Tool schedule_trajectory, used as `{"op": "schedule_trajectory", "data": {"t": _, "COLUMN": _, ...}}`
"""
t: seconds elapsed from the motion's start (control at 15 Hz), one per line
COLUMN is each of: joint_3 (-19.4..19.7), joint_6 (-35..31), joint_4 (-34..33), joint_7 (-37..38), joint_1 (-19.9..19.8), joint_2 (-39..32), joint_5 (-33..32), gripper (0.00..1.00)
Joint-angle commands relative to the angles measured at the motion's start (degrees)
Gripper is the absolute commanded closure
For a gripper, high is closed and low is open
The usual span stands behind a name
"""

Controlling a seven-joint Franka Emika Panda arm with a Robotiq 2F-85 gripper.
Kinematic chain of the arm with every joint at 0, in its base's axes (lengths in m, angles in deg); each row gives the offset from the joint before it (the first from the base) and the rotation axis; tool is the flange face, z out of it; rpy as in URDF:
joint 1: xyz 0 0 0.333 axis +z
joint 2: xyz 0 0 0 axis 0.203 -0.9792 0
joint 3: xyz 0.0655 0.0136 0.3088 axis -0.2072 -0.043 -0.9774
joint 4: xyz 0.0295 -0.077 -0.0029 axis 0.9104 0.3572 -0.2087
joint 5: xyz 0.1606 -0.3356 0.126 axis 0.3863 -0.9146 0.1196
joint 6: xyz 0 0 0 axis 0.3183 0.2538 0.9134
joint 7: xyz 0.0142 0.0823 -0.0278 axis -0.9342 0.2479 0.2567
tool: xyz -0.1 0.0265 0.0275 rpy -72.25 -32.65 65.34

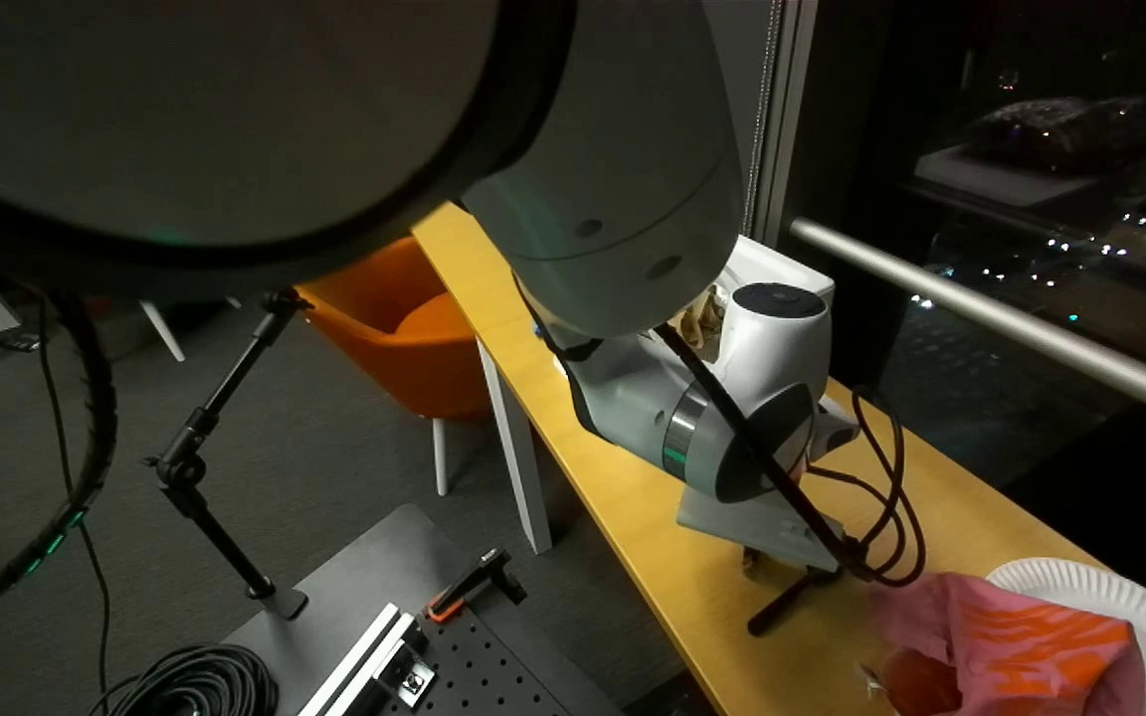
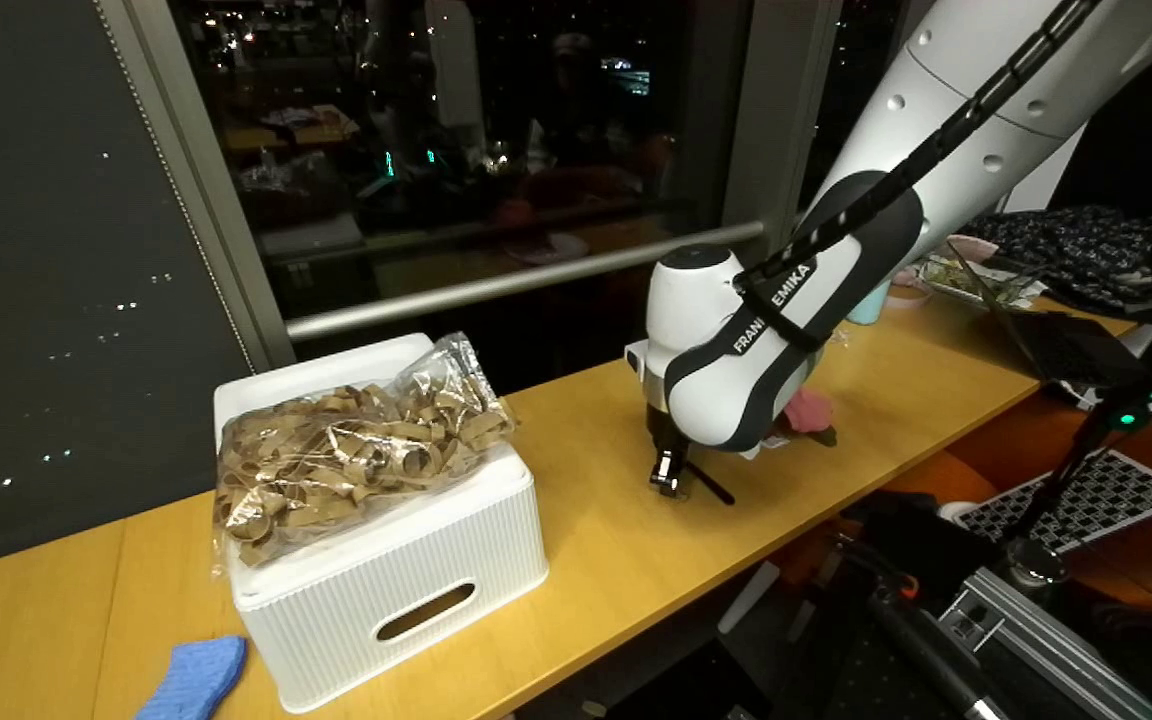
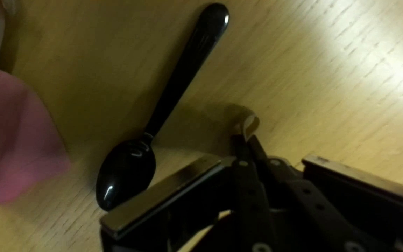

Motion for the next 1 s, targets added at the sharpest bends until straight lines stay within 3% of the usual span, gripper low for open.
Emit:
{"op": "schedule_trajectory", "data": {"t": 0.0, "joint_3": -3.8, "joint_6": -3.7, "joint_4": 4.6, "joint_7": -2.7, "joint_1": -4.0, "joint_2": 6.7, "joint_5": 2.9, "gripper": 0.99}}
{"op": "schedule_trajectory", "data": {"t": 0.13, "joint_3": -8.5, "joint_6": -6.4, "joint_4": 6.9, "joint_7": -5.7, "joint_1": -8.4, "joint_2": 10.4, "joint_5": 7.6, "gripper": 0.99}}
{"op": "schedule_trajectory", "data": {"t": 0.33, "joint_3": -19.3, "joint_6": -10.2, "joint_4": 9.0, "joint_7": -13.5, "joint_1": -17.1, "joint_2": 14.9, "joint_5": 19.7, "gripper": 0.99}}
{"op": "schedule_trajectory", "data": {"t": 0.6, "joint_3": -37.1, "joint_6": -11.0, "joint_4": 3.3, "joint_7": -31.7, "joint_1": -30.6, "joint_2": 11.6, "joint_5": 38.5, "gripper": 0.99}}
{"op": "schedule_trajectory", "data": {"t": 0.8, "joint_3": -49.9, "joint_6": -10.8, "joint_4": 1.4, "joint_7": -44.8, "joint_1": -40.4, "joint_2": 8.9, "joint_5": 47.4, "gripper": 0.99}}
{"op": "schedule_trajectory", "data": {"t": 0.93, "joint_3": -55.7, "joint_6": -9.6, "joint_4": 1.6, "joint_7": -51.2, "joint_1": -44.8, "joint_2": 8.2, "joint_5": 51.5, "gripper": 0.99}}
